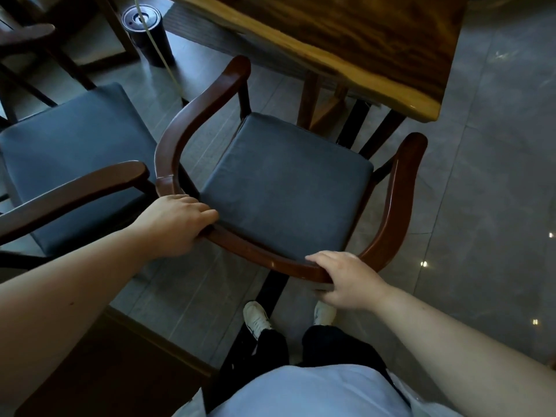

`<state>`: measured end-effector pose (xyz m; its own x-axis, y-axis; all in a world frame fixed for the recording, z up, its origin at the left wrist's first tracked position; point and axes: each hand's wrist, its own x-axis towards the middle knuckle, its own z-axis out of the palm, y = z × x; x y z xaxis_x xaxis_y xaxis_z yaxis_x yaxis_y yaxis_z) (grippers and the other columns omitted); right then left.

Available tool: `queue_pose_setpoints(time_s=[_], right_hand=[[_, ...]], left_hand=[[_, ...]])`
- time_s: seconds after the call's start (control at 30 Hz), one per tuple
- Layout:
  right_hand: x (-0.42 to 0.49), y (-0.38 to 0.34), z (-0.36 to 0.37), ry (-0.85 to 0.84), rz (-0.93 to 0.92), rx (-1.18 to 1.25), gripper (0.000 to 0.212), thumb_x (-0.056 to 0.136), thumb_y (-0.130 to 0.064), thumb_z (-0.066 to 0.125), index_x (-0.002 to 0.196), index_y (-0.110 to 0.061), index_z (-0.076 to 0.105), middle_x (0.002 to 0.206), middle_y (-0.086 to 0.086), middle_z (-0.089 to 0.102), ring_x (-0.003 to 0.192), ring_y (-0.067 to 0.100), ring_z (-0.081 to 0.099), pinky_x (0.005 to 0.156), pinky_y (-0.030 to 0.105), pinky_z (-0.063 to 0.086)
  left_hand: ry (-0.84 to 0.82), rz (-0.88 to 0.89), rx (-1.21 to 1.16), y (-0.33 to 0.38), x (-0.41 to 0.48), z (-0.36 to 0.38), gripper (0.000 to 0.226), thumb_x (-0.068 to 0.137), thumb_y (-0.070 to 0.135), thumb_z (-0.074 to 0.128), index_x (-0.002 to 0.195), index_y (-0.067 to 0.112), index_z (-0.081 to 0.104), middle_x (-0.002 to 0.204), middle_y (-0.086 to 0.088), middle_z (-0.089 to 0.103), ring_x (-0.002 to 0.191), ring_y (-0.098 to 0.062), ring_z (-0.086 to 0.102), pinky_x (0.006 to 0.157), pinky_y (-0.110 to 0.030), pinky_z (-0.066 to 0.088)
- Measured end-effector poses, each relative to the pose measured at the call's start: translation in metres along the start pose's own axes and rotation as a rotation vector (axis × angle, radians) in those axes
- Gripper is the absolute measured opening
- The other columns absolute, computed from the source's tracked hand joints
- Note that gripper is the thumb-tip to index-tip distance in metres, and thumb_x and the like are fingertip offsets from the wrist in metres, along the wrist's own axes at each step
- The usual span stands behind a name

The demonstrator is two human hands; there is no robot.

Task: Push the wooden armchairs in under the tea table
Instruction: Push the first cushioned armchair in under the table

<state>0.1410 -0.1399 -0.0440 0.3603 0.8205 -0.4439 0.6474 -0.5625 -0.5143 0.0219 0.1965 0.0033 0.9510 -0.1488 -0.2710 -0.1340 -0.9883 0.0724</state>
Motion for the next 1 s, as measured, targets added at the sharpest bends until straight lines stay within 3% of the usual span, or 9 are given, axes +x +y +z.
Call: queue_pose_setpoints(time_s=[0.13, 0.23, 0.37, 0.57, 0.83, 1.0], right_hand=[[-0.001, 0.051, -0.021, -0.231, 0.016, -0.330, 0.060, 0.077, -0.052, 0.066, 0.130, -0.029, 0.053, 0.129, -0.007, 0.060, 0.125, 0.016, 0.050, 0.113, 0.038, 0.026], [0.010, 0.074, -0.038, -0.357, -0.059, -0.541, 0.051, 0.075, -0.055, 0.062, 0.120, -0.031, 0.057, 0.118, -0.006, 0.062, 0.119, 0.018, 0.053, 0.110, 0.042, 0.030], [0.022, 0.100, -0.062, -0.459, -0.127, -0.691, 0.048, 0.069, -0.057, 0.065, 0.108, -0.030, 0.057, 0.107, -0.005, 0.065, 0.108, 0.021, 0.059, 0.099, 0.040, 0.039], [0.040, 0.115, -0.076, -0.572, -0.247, -0.772, 0.050, 0.062, -0.065, 0.062, 0.097, -0.029, 0.058, 0.095, -0.005, 0.068, 0.094, 0.021, 0.064, 0.088, 0.039, 0.045], [0.039, 0.132, -0.095, -0.647, -0.189, -0.790, 0.047, 0.069, -0.058, 0.068, 0.105, -0.030, 0.058, 0.099, -0.007, 0.065, 0.099, 0.019, 0.060, 0.095, 0.040, 0.040], [0.039, 0.136, -0.095, -0.624, -0.168, -0.766, 0.046, 0.068, -0.056, 0.069, 0.104, -0.030, 0.057, 0.103, -0.005, 0.065, 0.103, 0.021, 0.059, 0.095, 0.039, 0.040]], left_hand=[[-0.047, 0.068, -0.001, 0.040, 0.008, 0.000, 0.034, 0.077, 0.025, 0.061, 0.111, 0.028, 0.063, 0.105, 0.009, 0.067, 0.105, -0.017, 0.059, 0.097, -0.038, 0.045], [-0.121, 0.103, -0.043, 0.080, 0.026, 0.004, 0.035, 0.076, 0.025, 0.057, 0.111, 0.028, 0.059, 0.100, 0.009, 0.066, 0.097, -0.020, 0.060, 0.086, -0.041, 0.050], [-0.160, -0.044, -0.045, 0.104, 0.036, 0.008, 0.029, 0.072, 0.034, 0.053, 0.100, 0.031, 0.058, 0.086, 0.009, 0.065, 0.082, -0.020, 0.063, 0.070, -0.036, 0.052], [-0.213, -0.100, -0.072, 0.107, 0.034, 0.008, 0.038, 0.070, 0.041, 0.038, 0.099, 0.033, 0.062, 0.092, 0.012, 0.067, 0.090, -0.015, 0.064, 0.079, -0.036, 0.050], [-0.150, -0.109, -0.090, 0.123, 0.054, 0.012, 0.052, 0.067, 0.042, 0.019, 0.093, 0.030, 0.062, 0.087, 0.010, 0.067, 0.086, -0.017, 0.065, 0.074, -0.036, 0.051], [-0.183, -0.094, -0.089, 0.125, 0.056, 0.004, 0.035, 0.077, 0.039, 0.033, 0.097, 0.030, 0.060, 0.092, 0.010, 0.066, 0.089, -0.016, 0.062, 0.076, -0.037, 0.050]])
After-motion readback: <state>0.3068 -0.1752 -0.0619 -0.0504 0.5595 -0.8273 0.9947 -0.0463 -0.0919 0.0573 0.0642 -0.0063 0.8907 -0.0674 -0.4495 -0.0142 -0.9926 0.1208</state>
